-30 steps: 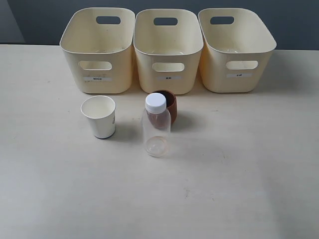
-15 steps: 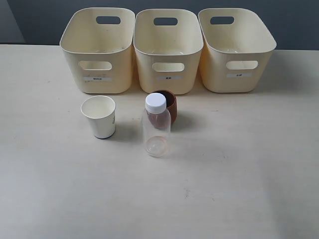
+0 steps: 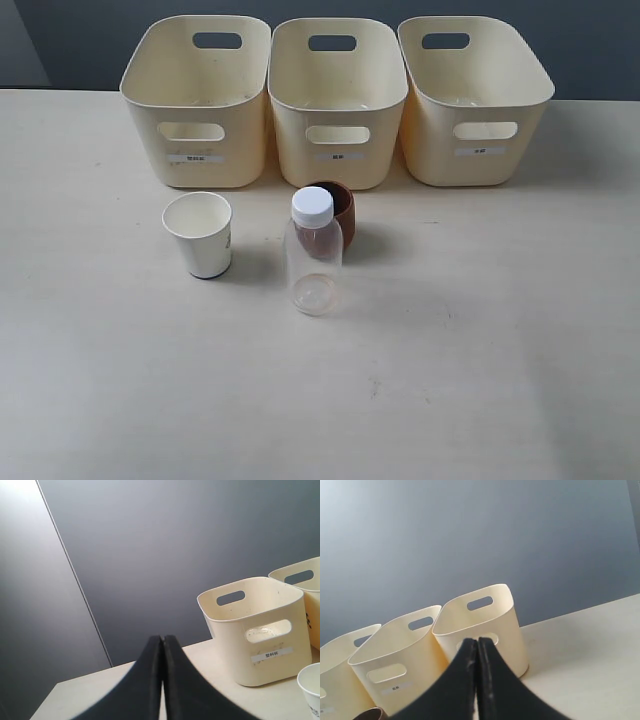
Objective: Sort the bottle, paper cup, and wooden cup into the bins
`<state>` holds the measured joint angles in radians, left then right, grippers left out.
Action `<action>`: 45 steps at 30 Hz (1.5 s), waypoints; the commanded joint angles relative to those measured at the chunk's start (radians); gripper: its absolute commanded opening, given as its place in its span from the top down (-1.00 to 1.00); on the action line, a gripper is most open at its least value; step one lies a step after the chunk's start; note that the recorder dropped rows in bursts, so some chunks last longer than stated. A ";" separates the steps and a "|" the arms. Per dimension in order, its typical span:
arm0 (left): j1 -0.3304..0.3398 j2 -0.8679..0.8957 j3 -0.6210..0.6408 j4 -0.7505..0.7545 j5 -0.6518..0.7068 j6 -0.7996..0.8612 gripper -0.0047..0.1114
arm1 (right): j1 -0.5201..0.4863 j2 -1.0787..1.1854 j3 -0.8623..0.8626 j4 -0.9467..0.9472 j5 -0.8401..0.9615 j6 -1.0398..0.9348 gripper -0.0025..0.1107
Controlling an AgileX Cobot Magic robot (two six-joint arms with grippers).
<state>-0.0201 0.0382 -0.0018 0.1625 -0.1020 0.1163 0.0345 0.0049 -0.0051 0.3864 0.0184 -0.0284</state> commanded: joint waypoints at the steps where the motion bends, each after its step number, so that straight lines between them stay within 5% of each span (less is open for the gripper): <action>1: -0.001 -0.002 0.002 0.000 -0.005 -0.002 0.92 | -0.004 -0.005 0.005 -0.012 0.002 -0.005 0.96; 23: -0.001 -0.002 0.002 0.000 -0.005 -0.002 0.92 | -0.004 -0.005 0.005 -0.024 -0.169 0.045 0.96; 34: -0.001 -0.002 0.002 0.000 -0.005 -0.002 0.92 | -0.004 0.037 -0.032 -0.423 -0.268 0.420 0.97; 45: -0.001 -0.002 0.002 0.000 -0.005 -0.002 0.92 | -0.004 0.456 -0.256 -0.704 -0.492 0.638 0.97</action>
<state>-0.0201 0.0382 -0.0018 0.1625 -0.1020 0.1163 0.0345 0.3451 -0.1909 -0.2086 -0.4143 0.5558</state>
